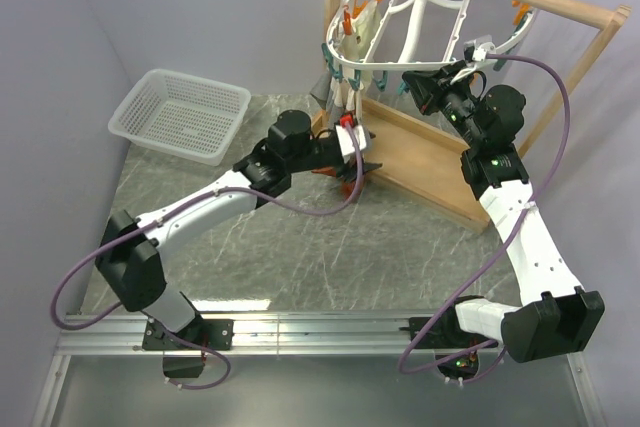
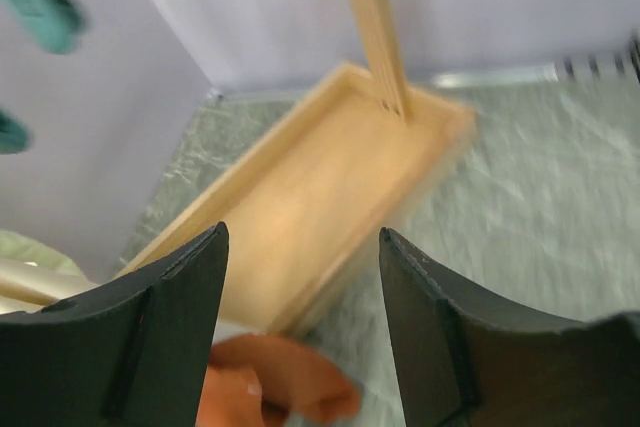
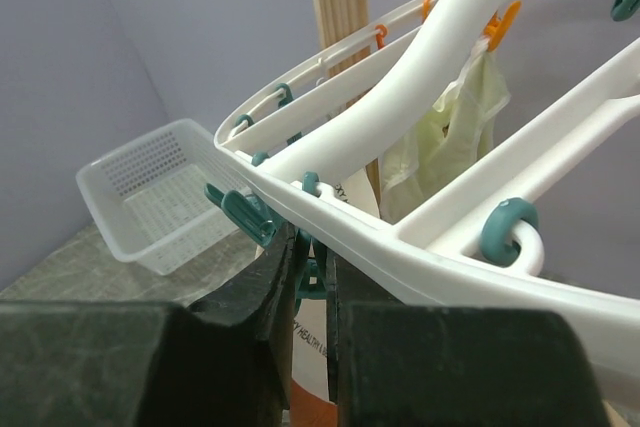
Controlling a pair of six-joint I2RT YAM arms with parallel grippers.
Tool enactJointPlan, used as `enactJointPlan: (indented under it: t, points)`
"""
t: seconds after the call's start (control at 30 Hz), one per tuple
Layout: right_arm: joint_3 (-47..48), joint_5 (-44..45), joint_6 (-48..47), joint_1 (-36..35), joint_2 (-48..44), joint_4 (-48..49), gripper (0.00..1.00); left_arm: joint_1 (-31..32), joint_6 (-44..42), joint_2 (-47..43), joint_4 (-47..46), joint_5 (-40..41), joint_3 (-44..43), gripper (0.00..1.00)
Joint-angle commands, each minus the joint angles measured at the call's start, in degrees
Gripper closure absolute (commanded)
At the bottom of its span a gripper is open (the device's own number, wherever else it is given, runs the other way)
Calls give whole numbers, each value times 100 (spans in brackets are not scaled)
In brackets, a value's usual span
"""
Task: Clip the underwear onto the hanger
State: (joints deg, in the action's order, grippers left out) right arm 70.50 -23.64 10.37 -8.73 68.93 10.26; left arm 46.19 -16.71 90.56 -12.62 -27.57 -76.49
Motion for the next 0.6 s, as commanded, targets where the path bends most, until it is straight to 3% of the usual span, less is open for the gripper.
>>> enactJointPlan:
  t: [0.0, 0.17, 0.3, 0.4, 0.57]
  points:
    - [280, -185, 17, -41, 33, 20, 100, -14, -1615, -267, 1575, -749, 230, 33]
    - [333, -141, 44, -67, 68, -42, 100, 47, -2310, -285, 1623, -461, 757, 34]
    - [359, 69, 167, -111, 86, -112, 100, 459, -2442, 101, 1966, 478, 390, 35]
    - [377, 201, 176, -190, 95, -182, 100, 943, -2337, 531, 1851, 1892, 135, 34]
    - [473, 254, 185, -217, 139, -261, 100, 1514, -2152, 1937, 2447, 3957, -1156, 31]
